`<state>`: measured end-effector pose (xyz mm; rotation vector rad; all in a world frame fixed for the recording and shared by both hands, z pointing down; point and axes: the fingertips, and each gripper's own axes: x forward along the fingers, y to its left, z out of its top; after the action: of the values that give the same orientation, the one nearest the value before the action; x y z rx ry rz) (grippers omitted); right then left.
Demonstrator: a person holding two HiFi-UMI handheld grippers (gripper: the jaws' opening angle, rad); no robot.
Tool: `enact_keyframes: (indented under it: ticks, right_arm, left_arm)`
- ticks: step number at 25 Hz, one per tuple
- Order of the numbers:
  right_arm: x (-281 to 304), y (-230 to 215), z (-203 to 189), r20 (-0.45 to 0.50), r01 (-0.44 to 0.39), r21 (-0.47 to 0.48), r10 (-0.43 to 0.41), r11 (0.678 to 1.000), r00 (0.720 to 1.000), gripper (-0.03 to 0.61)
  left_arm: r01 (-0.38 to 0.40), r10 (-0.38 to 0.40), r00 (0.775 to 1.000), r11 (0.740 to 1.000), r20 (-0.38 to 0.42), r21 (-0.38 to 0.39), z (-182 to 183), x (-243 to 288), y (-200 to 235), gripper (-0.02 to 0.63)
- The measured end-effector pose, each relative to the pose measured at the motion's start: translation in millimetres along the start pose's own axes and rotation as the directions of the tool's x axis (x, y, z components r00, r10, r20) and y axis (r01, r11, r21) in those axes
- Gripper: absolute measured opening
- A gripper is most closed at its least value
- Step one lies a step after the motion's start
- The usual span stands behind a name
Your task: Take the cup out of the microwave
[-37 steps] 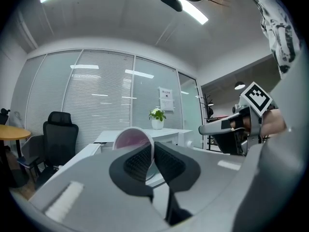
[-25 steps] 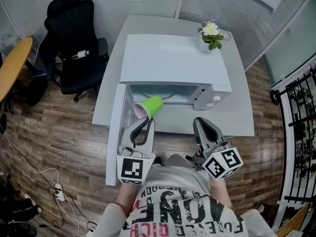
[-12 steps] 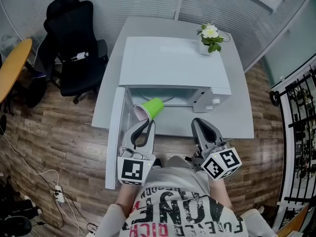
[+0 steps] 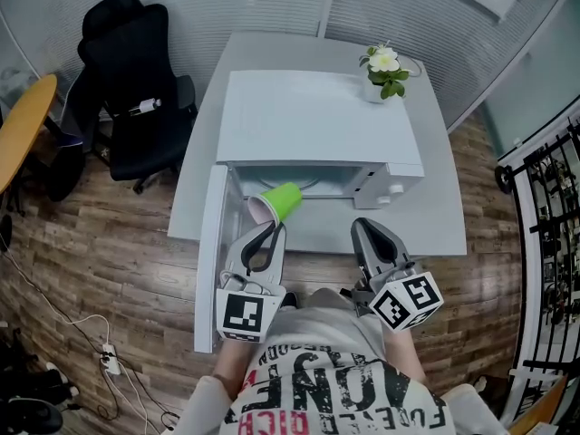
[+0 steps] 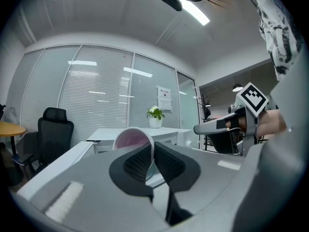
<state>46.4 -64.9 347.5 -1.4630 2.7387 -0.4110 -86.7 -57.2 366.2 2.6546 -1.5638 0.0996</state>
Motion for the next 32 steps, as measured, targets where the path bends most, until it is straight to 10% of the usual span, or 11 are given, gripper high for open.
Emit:
enact_keyframes:
  ticks: [32]
  right_arm:
    - [-3,-12,2,0.011,0.055,0.009,-0.055,0.998,0.998,0.021]
  left_arm:
    - [0.036,-0.037,0.999,0.999,0.022,0.031,-1,7,3,0.032]
